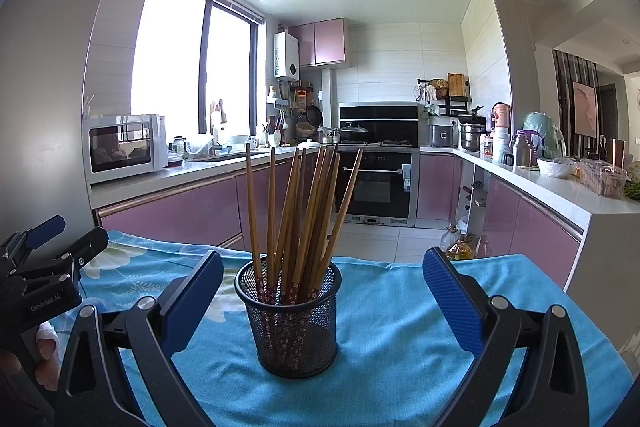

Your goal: Organize utensils

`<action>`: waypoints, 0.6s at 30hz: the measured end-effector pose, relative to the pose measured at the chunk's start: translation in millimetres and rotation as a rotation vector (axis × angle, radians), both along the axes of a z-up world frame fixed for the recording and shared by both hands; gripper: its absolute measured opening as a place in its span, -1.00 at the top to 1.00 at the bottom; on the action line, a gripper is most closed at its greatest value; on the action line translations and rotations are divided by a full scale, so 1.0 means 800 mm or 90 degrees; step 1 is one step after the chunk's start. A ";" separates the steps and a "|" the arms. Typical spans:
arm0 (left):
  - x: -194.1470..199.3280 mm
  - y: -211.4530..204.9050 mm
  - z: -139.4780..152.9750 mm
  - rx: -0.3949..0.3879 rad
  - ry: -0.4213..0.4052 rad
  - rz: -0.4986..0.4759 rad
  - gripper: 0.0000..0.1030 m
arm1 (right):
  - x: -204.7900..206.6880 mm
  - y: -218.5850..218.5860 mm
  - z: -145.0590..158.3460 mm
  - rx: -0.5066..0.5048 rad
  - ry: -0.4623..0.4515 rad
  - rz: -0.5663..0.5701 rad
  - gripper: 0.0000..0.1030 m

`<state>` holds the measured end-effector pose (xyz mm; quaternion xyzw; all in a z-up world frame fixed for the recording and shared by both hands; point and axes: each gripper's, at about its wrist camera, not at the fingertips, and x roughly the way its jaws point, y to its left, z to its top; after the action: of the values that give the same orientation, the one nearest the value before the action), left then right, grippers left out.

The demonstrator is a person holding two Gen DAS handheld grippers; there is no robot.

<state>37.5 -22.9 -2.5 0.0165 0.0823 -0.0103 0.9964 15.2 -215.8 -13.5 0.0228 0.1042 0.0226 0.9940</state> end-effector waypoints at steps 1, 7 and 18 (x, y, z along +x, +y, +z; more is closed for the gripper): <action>0.000 0.000 0.000 0.000 0.000 0.000 -0.91 | 0.000 0.000 0.000 0.000 0.000 0.000 -0.88; 0.000 0.000 0.000 0.000 0.000 0.000 -0.91 | 0.000 0.000 0.000 0.000 0.000 0.001 -0.88; 0.000 0.000 -0.002 0.003 0.001 0.002 -0.91 | 0.000 0.000 -0.001 0.002 0.003 0.001 -0.88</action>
<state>37.4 -23.0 -3.9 0.0184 0.0831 -0.0088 0.9963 15.0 -215.4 -13.9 0.0244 0.1065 0.0234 0.9937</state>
